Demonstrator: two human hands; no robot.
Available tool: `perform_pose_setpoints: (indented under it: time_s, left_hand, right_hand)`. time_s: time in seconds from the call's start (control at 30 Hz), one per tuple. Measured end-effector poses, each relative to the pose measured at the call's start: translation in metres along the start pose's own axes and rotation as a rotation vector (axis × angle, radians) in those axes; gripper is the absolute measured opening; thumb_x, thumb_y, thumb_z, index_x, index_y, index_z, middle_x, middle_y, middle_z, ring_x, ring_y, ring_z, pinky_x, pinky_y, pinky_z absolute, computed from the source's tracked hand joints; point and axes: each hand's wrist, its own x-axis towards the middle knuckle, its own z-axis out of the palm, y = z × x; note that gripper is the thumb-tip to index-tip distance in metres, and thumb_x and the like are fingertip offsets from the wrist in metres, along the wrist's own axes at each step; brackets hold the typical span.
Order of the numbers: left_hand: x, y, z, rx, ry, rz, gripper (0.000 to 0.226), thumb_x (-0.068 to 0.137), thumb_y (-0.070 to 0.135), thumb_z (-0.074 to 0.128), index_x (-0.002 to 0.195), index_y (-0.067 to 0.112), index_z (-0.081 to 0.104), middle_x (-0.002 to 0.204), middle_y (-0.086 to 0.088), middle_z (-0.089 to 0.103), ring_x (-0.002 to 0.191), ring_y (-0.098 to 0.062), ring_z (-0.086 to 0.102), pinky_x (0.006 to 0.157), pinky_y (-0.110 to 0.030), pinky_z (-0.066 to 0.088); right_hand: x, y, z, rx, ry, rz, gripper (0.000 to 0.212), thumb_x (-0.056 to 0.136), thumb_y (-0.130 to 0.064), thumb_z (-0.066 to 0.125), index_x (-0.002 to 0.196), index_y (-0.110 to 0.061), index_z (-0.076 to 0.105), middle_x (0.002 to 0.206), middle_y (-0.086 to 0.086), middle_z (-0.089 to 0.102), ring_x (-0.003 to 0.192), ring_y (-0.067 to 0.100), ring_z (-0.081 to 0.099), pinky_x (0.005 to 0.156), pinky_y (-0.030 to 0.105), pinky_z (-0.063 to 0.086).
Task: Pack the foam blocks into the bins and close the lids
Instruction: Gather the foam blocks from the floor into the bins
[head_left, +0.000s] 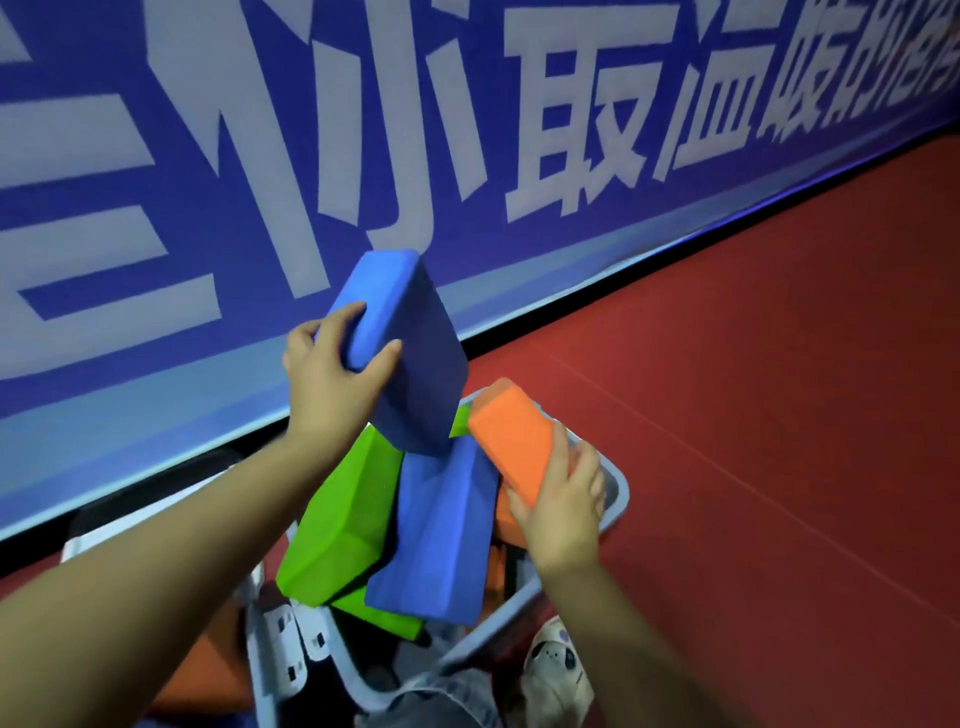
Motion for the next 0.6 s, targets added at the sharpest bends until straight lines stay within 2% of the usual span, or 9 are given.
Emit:
perform_pose_setpoints:
  time_s: [0.07,0.13,0.23,0.3,0.37,0.43,0.5,0.6]
  left_hand:
    - [-0.003,-0.016,0.007,0.069,-0.056,0.061,0.054,0.079,0.041,0.071,0.129,0.028,0.055,0.126,-0.01,0.041,0.124,-0.028,0.038,0.107,-0.031,0.031]
    - [-0.016,-0.031,0.012,0.147,-0.134,0.157,0.058,0.076,0.051,0.064,0.128,0.027,0.054,0.128,-0.013,0.04,0.123,-0.032,0.038,0.106,-0.033,0.03]
    - [-0.048,-0.047,0.018,0.249,-0.212,0.338,0.055,0.076,0.054,0.057,0.125,0.03,0.049,0.129,-0.013,0.038,0.122,-0.031,0.037,0.104,-0.035,0.03]
    - [-0.071,-0.056,0.017,0.267,-0.245,0.394,0.054,0.075,0.051,0.059,0.123,0.03,0.047,0.129,-0.012,0.036,0.121,-0.03,0.038,0.103,-0.035,0.031]
    - [-0.093,-0.068,0.013,0.307,-0.307,0.472,0.057,0.074,0.05,0.061,0.124,0.028,0.046,0.129,-0.014,0.037,0.118,-0.033,0.041,0.101,-0.037,0.036]
    - [-0.113,-0.083,0.008,0.364,-0.383,0.548,0.062,0.077,0.05,0.061,0.129,0.021,0.043,0.127,-0.012,0.039,0.113,-0.031,0.045,0.1,-0.034,0.038]
    - [-0.124,-0.096,0.004,0.406,-0.508,0.496,0.07,0.077,0.051,0.059,0.135,0.018,0.038,0.125,-0.009,0.04,0.111,-0.029,0.05,0.098,-0.027,0.036]
    - [-0.129,-0.101,0.003,0.511,-0.653,0.372,0.083,0.073,0.062,0.055,0.141,0.019,0.035,0.125,-0.004,0.044,0.111,-0.027,0.054,0.097,-0.027,0.039]
  right_hand:
    - [-0.009,0.003,0.022,-0.061,-0.013,-0.025,0.121,0.027,-0.03,0.093,0.133,-0.016,0.038,0.117,0.012,0.044,0.098,0.034,0.056,0.073,0.048,0.053]
    - [-0.012,0.013,0.038,-0.105,0.004,-0.077,0.115,0.033,-0.024,0.092,0.134,-0.017,0.038,0.12,0.011,0.042,0.104,0.03,0.045,0.079,0.051,0.051]
    - [-0.01,0.039,0.041,-0.164,0.022,-0.112,0.109,0.04,-0.019,0.093,0.134,-0.016,0.038,0.122,0.012,0.049,0.108,0.03,0.046,0.085,0.055,0.047]
    - [-0.011,0.057,0.035,-0.154,-0.091,-0.122,0.118,0.033,-0.031,0.095,0.135,-0.017,0.036,0.12,0.013,0.056,0.105,0.032,0.054,0.083,0.054,0.048]
    - [-0.012,0.066,0.026,-0.139,-0.276,-0.185,0.13,0.034,-0.042,0.093,0.143,-0.022,0.023,0.133,0.013,0.049,0.114,0.034,0.053,0.087,0.053,0.048]
    - [-0.012,0.072,0.017,-0.091,-0.582,-0.202,0.125,0.055,-0.045,0.085,0.149,-0.034,0.003,0.155,0.009,0.015,0.134,0.034,0.032,0.103,0.05,0.038]
    - [-0.018,0.076,0.016,0.002,-0.866,-0.099,0.117,0.069,-0.043,0.078,0.148,-0.039,-0.007,0.158,0.004,-0.008,0.142,0.034,0.016,0.112,0.042,0.028]
    - [-0.037,0.076,0.023,0.151,-0.876,0.032,0.11,0.075,-0.043,0.072,0.147,-0.042,-0.01,0.158,0.002,-0.014,0.142,0.035,0.017,0.113,0.037,0.025]
